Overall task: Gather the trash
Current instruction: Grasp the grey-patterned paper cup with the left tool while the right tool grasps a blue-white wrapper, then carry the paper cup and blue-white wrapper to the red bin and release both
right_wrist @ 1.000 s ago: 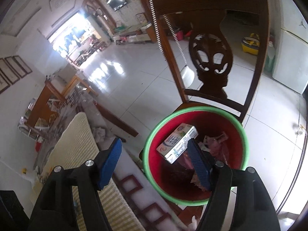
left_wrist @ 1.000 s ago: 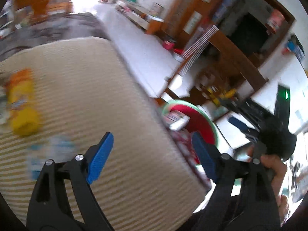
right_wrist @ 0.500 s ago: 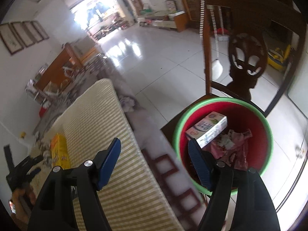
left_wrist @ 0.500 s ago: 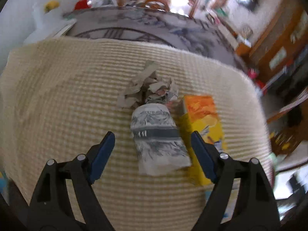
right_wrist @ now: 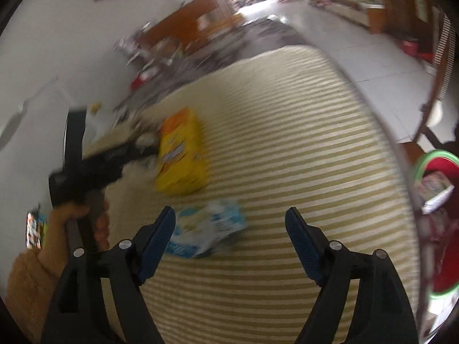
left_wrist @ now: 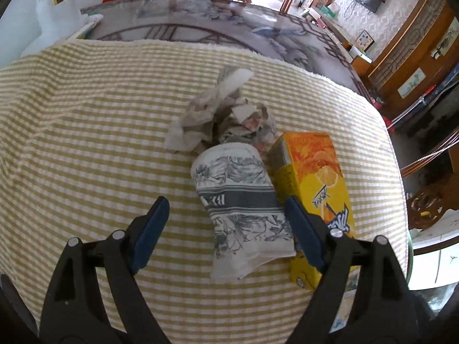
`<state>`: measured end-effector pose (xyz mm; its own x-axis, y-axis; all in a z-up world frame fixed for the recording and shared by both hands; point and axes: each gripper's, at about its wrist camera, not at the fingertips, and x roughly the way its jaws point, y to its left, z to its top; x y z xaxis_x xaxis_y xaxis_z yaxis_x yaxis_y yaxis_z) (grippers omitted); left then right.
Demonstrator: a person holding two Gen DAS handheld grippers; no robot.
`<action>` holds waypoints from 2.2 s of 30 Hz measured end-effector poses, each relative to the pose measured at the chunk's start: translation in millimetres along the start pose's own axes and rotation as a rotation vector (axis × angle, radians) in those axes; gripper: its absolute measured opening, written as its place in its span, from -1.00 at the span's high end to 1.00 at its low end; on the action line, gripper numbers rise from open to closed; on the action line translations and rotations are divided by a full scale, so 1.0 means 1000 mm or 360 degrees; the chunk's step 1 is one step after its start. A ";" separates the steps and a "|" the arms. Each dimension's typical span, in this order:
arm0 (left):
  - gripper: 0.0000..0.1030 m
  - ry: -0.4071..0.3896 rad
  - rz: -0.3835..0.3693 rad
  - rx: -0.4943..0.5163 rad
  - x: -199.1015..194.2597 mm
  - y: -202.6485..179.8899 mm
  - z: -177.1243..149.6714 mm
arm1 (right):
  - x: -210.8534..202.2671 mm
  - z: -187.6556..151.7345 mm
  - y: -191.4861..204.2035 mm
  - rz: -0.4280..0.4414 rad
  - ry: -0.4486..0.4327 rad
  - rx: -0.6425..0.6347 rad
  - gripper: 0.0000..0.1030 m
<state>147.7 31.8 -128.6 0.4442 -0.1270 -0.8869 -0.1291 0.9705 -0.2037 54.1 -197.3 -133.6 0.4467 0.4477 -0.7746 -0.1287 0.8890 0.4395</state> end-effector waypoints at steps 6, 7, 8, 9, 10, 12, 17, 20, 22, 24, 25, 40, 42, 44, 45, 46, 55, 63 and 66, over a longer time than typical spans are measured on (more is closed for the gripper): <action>-0.60 0.0045 -0.0046 -0.0070 0.005 0.002 -0.003 | 0.026 -0.003 0.015 0.0041 0.0110 -0.0026 -0.58; -0.60 0.0047 -0.0048 -0.0071 0.006 0.002 -0.004 | 0.030 -0.004 0.016 0.0045 0.0137 -0.0020 -0.58; -0.60 0.0047 -0.0047 -0.0071 0.005 0.001 -0.003 | 0.035 -0.005 0.016 0.0043 0.0154 -0.0017 -0.58; -0.60 0.0047 -0.0044 -0.0071 0.005 0.001 -0.003 | 0.037 -0.007 0.016 0.0035 0.0156 -0.0019 -0.58; -0.60 0.0047 -0.0041 -0.0071 0.005 0.000 -0.004 | 0.039 -0.007 0.017 0.0026 0.0152 -0.0026 -0.59; -0.59 0.0049 -0.0042 -0.0082 0.004 0.000 -0.004 | 0.043 -0.007 0.021 0.0041 0.0159 -0.0042 -0.59; -0.29 0.0048 -0.0083 -0.0108 0.000 -0.002 -0.011 | 0.048 -0.011 0.038 0.0009 0.0191 -0.0200 -0.24; -0.04 0.0079 -0.0111 -0.0090 -0.002 -0.008 -0.016 | 0.050 -0.015 0.043 0.0001 0.0191 -0.0270 0.16; -0.02 0.0085 -0.0101 -0.0069 -0.004 -0.010 -0.017 | 0.046 -0.016 0.044 0.0001 0.0161 -0.0301 0.38; -0.01 0.0097 -0.0112 -0.0089 -0.005 -0.008 -0.019 | 0.040 -0.016 0.042 -0.0035 0.0121 -0.0318 0.38; -0.01 0.0105 -0.0124 -0.0114 -0.006 -0.005 -0.020 | 0.038 -0.015 0.040 -0.0039 0.0106 -0.0314 0.40; -0.01 -0.0123 -0.0272 -0.0192 -0.070 -0.004 -0.033 | -0.016 0.002 -0.007 0.0015 -0.0201 0.0034 0.41; -0.01 -0.0166 -0.0267 -0.0119 -0.078 -0.015 -0.037 | -0.020 0.003 -0.013 0.0020 -0.0215 0.0070 0.41; -0.01 -0.0201 -0.0256 -0.0046 -0.084 -0.024 -0.043 | -0.022 0.004 -0.015 0.0024 -0.0219 0.0090 0.41; -0.01 -0.0220 -0.0253 0.0004 -0.087 -0.032 -0.047 | -0.024 0.004 -0.016 0.0025 -0.0221 0.0091 0.41; -0.01 -0.0227 -0.0253 0.0029 -0.088 -0.037 -0.047 | -0.025 0.004 -0.016 0.0024 -0.0226 0.0089 0.41; -0.01 -0.0251 -0.0266 0.0178 -0.090 -0.062 -0.062 | -0.036 0.004 -0.017 -0.0002 -0.0280 0.0076 0.41; -0.01 -0.0236 -0.0268 0.0208 -0.089 -0.067 -0.069 | -0.046 0.002 -0.036 0.0017 -0.0299 0.0200 0.41; -0.01 -0.0233 -0.0266 0.0228 -0.089 -0.070 -0.071 | -0.049 0.001 -0.041 0.0024 -0.0307 0.0241 0.41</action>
<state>54.5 -39.1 -65.2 0.5738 -0.2671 -0.7742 0.0789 0.9589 -0.2724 38.6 -256.2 -112.9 0.6085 0.4210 -0.6727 -0.0088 0.8512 0.5247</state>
